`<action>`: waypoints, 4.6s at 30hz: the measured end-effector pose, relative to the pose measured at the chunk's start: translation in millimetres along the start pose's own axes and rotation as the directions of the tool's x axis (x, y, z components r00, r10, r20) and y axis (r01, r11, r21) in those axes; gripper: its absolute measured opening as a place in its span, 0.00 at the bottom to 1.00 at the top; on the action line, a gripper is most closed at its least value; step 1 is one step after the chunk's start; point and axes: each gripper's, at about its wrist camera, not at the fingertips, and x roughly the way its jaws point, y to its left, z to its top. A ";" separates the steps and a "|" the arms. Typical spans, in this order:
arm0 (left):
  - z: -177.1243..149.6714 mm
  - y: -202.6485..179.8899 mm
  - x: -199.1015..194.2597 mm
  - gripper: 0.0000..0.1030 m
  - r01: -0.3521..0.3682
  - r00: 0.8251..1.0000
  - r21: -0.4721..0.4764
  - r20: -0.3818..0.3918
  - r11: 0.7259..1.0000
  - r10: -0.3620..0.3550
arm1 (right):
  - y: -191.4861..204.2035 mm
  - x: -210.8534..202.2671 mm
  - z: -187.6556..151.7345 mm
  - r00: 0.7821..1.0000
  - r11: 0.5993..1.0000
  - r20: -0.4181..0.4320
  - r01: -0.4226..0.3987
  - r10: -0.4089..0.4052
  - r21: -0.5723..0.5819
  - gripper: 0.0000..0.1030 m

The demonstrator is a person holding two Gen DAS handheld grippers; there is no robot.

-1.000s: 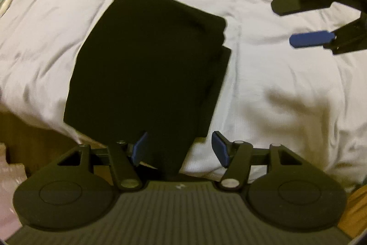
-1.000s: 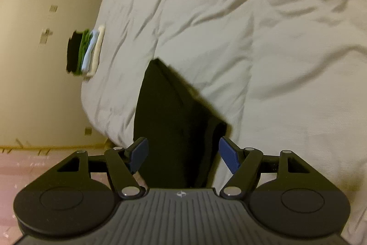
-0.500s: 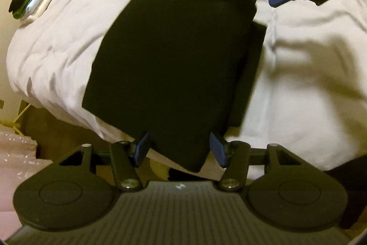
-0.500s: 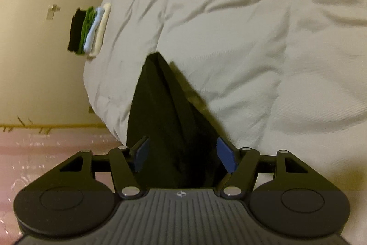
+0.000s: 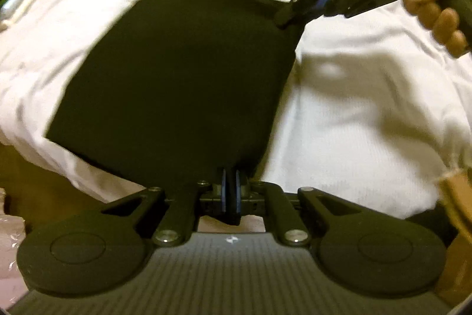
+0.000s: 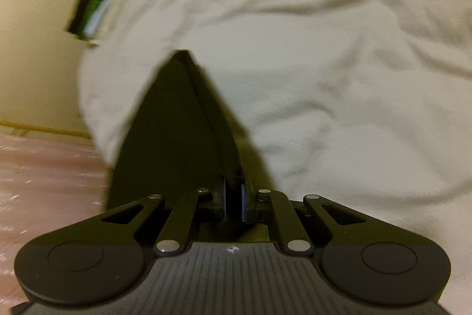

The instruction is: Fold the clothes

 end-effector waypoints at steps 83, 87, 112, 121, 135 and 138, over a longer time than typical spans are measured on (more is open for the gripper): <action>171.8 243.1 142.5 0.20 0.780 0.594 -0.057 -0.245 0.623 -0.766 | 27.0 79.4 -145.9 0.863 0.810 0.505 -0.315 0.027 0.495 0.53; 176.4 260.8 114.9 0.16 0.777 0.606 -0.049 -0.208 0.627 -0.767 | 43.3 69.5 -128.7 0.874 0.814 0.485 -0.298 0.022 0.500 0.44; 278.1 762.7 -64.8 0.16 0.604 0.793 -0.294 0.321 0.741 -0.518 | 395.8 164.1 188.8 0.801 0.807 0.357 -0.564 0.481 0.178 0.37; 404.4 979.0 -39.7 0.16 0.582 0.804 -0.241 0.318 0.777 -0.503 | 562.0 291.0 320.7 0.759 0.753 0.419 -0.618 0.498 0.225 0.37; 525.8 1085.2 69.8 0.17 0.563 0.821 -0.203 0.244 0.801 -0.516 | 625.7 396.3 470.7 0.816 0.770 0.430 -0.542 0.386 0.337 0.37; 532.0 1086.7 98.1 0.19 0.568 0.820 -0.196 0.215 0.799 -0.530 | 623.8 406.9 479.5 0.843 0.804 0.424 -0.488 0.332 0.341 0.38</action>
